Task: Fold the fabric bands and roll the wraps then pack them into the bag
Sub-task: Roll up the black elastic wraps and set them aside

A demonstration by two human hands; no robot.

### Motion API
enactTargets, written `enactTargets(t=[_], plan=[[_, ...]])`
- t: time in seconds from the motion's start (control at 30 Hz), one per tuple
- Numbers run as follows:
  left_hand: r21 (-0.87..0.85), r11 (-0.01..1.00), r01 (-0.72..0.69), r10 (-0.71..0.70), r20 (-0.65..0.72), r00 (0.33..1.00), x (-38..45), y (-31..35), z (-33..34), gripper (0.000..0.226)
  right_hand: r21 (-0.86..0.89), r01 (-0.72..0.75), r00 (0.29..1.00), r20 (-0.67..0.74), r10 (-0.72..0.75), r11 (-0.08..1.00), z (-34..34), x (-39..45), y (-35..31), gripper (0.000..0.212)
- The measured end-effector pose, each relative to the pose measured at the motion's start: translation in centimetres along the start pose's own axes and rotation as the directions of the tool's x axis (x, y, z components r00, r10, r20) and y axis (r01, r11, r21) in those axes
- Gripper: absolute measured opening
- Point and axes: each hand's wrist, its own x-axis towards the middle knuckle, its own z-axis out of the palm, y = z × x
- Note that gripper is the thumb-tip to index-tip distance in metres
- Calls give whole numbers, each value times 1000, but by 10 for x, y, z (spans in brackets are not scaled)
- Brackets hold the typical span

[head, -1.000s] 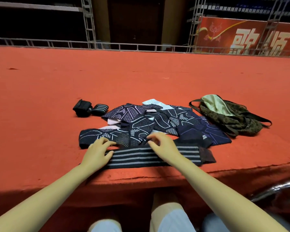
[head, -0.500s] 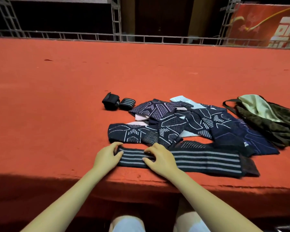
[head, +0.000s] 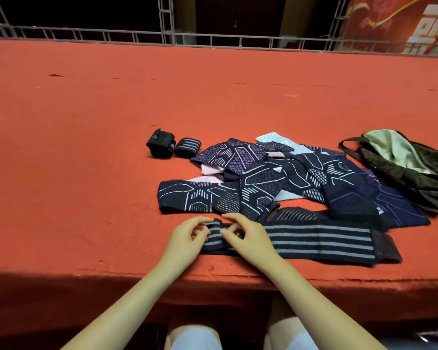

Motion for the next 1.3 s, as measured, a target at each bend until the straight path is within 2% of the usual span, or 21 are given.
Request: enactTargets(t=[0.07,0.17,0.27,0.4,0.5,0.63,0.77,1.03,1.13,1.2,1.3], plan=[[64,997,-37,41,-63,997,1,-5,0,33,-82,31,1000,-2,-31,996,2,-1,0,31],[108,994,-5,20,-138,990,3,-9,6,33,-108,61,998,-9,-63,992,2,-2,2,31],[164,987,-6,32,-158,987,2,-8,10,33,-156,97,994,-27,-102,983,3,-2,3,36],[52,998,-45,51,-117,992,-1,-5,5,33,-228,93,995,-11,-98,969,4,-2,0,51],[4,995,-98,98,-77,992,-2,-3,6,37,-154,56,998,-7,-58,986,3,-3,-4,53],[62,997,-54,57,-50,997,0,-6,12,45,-57,53,997,-51,-56,997,0,-5,0,50],[193,980,-36,45,-43,998,1,-7,18,49,-131,94,993,-62,-103,987,4,-6,2,49],[118,993,14,-12,-19,1000,3,-3,16,40,-100,101,990,-90,-111,990,3,-5,6,44],[160,987,16,-14,-19,1000,4,-4,17,43,-150,124,987,-83,-137,981,6,-5,9,40],[170,985,34,-30,-23,999,5,-3,17,45,-213,125,979,-130,-155,969,7,-6,10,37],[126,988,89,-81,-68,994,6,0,17,43,-320,204,939,-202,-277,925,8,-8,10,29]])
